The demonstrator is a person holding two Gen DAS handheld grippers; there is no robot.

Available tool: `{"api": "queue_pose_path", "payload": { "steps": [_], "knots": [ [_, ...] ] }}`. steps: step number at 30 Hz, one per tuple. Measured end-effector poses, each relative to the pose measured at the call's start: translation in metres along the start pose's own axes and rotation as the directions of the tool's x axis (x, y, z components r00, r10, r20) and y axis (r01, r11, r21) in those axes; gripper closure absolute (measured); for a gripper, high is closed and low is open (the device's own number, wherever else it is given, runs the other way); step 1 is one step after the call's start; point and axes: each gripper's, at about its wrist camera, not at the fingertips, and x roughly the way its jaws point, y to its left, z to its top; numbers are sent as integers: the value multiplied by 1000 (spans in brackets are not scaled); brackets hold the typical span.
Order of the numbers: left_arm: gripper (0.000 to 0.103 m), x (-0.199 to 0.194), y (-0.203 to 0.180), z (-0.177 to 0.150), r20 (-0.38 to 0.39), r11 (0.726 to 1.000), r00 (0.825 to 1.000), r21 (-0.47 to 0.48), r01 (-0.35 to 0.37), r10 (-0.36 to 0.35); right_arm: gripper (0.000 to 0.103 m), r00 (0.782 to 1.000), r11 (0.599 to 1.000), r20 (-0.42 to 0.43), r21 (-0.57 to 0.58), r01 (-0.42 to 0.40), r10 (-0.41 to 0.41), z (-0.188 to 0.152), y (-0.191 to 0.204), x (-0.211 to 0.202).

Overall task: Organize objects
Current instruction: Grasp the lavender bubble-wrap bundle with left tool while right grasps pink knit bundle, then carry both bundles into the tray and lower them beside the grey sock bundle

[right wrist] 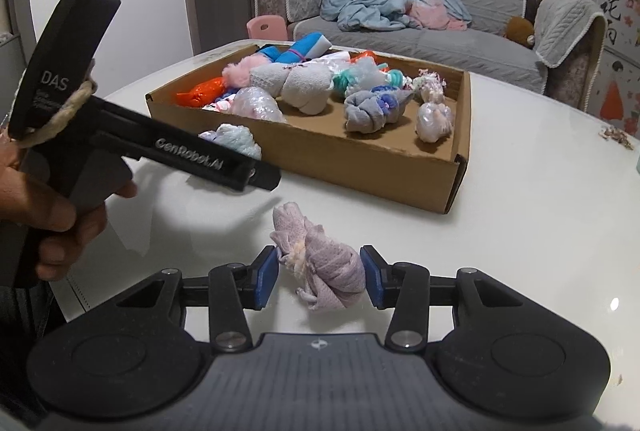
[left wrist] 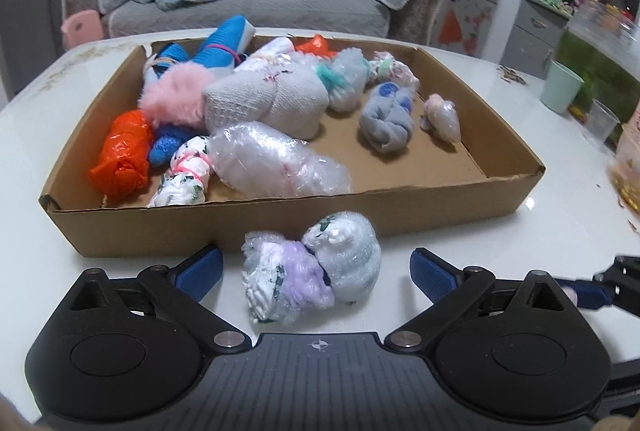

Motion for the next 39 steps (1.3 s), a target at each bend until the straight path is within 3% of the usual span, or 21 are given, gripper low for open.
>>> {"api": "queue_pose_path", "payload": {
  "steps": [3,6,8,17,23,31,39],
  "knots": [
    [10,-1,-4,-5,16,999,999,38,-36,35,61,1000,1000,-6,8,-3,3,-5,-3,-1],
    [34,-6,-4,-6,26,996,998,66,-52,51,59,1000,1000,-2,10,-10,10,-6,-4,-2],
    [39,-8,0,-6,22,997,999,64,-32,31,59,1000,1000,-2,15,-13,13,-6,-5,-2],
    [42,-27,5,-11,-12,996,1000,91,19,-18,69,1000,999,-5,16,-28,28,-7,-8,-13],
    [42,-58,2,4,8,974,998,217,58,-61,69,999,999,12,1,-41,41,8,-18,-30],
    [42,-94,0,59,69,917,994,396,51,-85,69,996,1000,83,-18,-13,15,59,-57,-66],
    [42,-90,-20,112,76,880,988,467,86,-137,69,996,995,82,-101,-20,29,111,-77,-61]
  ]
}}
